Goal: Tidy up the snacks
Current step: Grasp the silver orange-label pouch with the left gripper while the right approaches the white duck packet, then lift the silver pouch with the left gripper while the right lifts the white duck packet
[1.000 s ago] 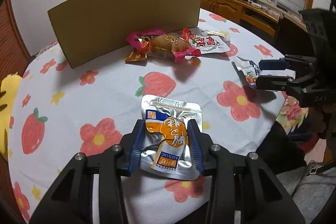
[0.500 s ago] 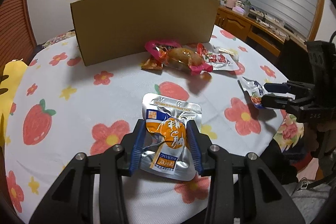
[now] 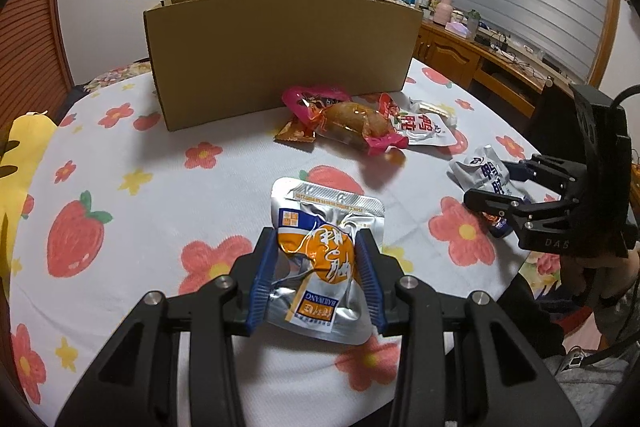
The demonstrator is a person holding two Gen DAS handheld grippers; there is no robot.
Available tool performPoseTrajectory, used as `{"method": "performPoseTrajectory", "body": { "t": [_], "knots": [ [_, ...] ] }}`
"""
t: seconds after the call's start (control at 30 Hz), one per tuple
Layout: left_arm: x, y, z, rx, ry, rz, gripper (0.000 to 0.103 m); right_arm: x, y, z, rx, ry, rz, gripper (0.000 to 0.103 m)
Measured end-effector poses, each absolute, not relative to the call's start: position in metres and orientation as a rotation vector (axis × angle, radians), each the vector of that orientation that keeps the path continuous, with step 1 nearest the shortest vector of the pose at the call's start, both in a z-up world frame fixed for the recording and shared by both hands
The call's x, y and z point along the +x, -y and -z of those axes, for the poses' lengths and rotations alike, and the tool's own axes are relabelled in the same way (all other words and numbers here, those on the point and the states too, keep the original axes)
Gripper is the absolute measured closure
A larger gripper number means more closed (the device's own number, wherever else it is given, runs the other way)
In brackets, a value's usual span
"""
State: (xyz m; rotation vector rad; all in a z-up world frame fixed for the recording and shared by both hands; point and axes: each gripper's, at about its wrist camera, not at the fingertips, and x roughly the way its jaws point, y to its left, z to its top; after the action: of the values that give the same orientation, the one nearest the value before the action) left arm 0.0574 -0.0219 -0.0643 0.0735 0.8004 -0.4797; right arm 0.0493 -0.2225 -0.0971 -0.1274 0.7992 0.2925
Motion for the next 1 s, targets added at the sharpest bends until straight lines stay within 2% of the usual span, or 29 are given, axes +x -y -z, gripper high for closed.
{"method": "performPoseTrajectory", "body": {
  "t": [0.07,0.2,1.0],
  "knots": [
    [0.057,0.021,0.063,0.068,-0.794,0.475,0.064,0.048,0.224,0.097,-0.119,-0.795,-0.304,0.047],
    [0.055,0.017,0.058,0.051,-0.771,0.468,0.064,0.048,0.226,0.097,-0.113,-0.793,-0.307,0.048],
    [0.060,0.007,0.027,0.021,-0.674,0.423,0.064,0.039,0.249,0.064,-0.025,-0.725,-0.332,0.048]
  ]
}}
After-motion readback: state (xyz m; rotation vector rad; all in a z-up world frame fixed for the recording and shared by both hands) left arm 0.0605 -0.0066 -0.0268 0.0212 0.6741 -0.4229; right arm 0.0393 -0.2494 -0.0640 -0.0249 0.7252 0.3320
